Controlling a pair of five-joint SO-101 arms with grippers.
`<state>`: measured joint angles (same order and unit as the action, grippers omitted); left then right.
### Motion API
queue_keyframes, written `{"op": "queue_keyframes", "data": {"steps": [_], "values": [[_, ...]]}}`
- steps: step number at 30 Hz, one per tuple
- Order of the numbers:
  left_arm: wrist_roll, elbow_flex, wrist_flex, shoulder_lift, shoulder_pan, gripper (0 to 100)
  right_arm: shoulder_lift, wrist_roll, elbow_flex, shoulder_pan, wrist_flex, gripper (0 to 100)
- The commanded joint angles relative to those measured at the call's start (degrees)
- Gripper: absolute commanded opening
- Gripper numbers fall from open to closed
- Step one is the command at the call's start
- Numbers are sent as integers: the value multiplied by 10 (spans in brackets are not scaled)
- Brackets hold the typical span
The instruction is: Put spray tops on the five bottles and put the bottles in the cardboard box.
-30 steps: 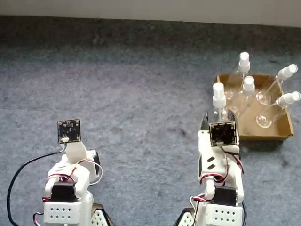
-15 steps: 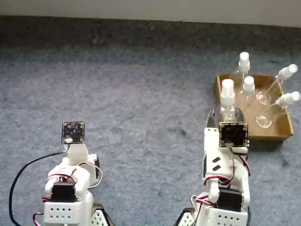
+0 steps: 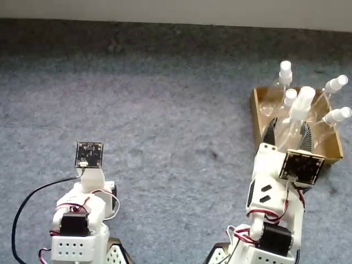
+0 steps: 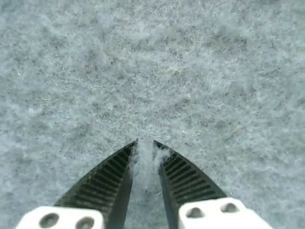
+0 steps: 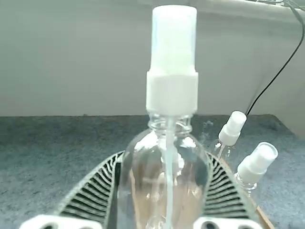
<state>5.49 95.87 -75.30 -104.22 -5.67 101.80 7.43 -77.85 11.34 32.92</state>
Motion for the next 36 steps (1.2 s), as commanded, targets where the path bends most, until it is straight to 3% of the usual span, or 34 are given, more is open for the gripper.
{"op": "queue_keyframes", "data": {"steps": [1,7,11,16,21,31,36], "values": [[-5,13,-3,-4,13,5,-78,-9,80,7,-5,119],[-5,13,-3,-4,13,5,-203,-10,177,7,-10,119],[-5,13,-3,-4,13,5,-250,-10,183,48,-112,119],[-5,13,-3,-4,13,5,-309,-14,137,103,-225,119],[-5,13,-3,-4,13,5,-332,-95,73,138,-320,119],[-5,13,-3,-4,13,5,-335,-110,-53,140,-509,119],[-5,13,-3,-4,13,5,-335,-109,-75,141,-540,119]]}}
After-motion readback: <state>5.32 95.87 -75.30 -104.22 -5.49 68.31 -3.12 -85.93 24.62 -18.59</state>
